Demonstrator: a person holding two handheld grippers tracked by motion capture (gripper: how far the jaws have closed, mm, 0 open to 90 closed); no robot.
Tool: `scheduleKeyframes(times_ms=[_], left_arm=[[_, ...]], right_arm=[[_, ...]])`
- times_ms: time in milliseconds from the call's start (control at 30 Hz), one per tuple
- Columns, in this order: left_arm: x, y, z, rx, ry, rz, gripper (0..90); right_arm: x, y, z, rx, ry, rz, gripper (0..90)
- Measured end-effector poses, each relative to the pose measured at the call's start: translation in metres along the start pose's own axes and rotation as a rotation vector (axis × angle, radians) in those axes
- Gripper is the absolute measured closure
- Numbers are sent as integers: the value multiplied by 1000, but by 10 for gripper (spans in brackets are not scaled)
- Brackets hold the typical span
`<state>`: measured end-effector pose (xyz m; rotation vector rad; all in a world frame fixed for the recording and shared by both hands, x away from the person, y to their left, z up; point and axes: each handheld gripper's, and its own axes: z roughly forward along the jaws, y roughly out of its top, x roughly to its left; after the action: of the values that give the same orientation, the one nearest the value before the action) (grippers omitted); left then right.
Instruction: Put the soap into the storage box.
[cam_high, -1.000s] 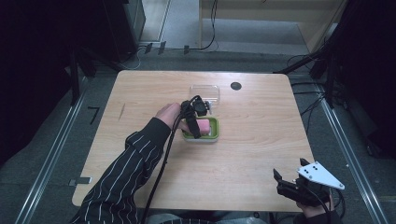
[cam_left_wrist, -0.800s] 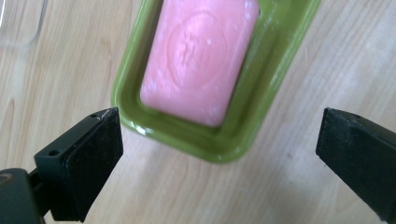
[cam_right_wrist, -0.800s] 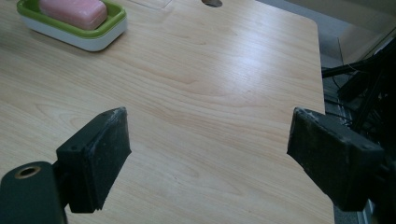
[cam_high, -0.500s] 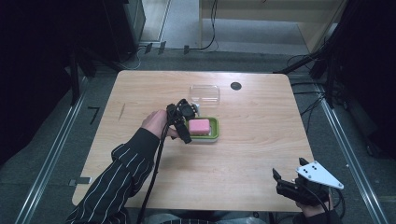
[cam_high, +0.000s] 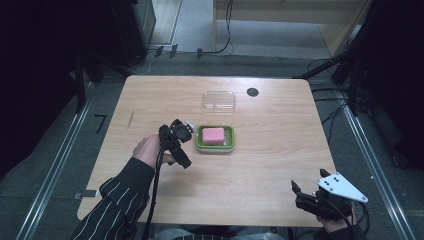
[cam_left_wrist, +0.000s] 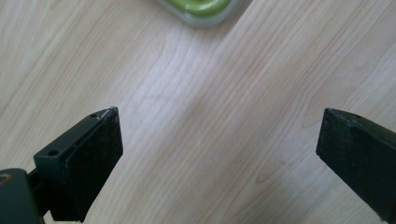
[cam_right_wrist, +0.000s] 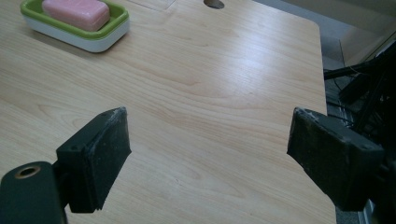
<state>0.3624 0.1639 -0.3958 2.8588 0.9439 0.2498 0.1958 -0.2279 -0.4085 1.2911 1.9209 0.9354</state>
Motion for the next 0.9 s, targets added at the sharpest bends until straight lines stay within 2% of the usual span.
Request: scheduleKeyframes(times_ms=[33, 233, 700, 900], left_arm=[[-1, -4, 0, -5, -1, -14, 10], [-5, -25, 2, 19, -6, -40, 10], [-20, -70, 12, 75, -49, -116, 10], [-21, -78, 14, 74, -64, -130, 10]], right_arm=[[0, 0, 0, -1, 1, 0, 134], [1, 0, 0, -1, 1, -3, 135], [1, 1, 1, -2, 4, -7, 135], [1, 1, 1, -2, 4, -8, 135]])
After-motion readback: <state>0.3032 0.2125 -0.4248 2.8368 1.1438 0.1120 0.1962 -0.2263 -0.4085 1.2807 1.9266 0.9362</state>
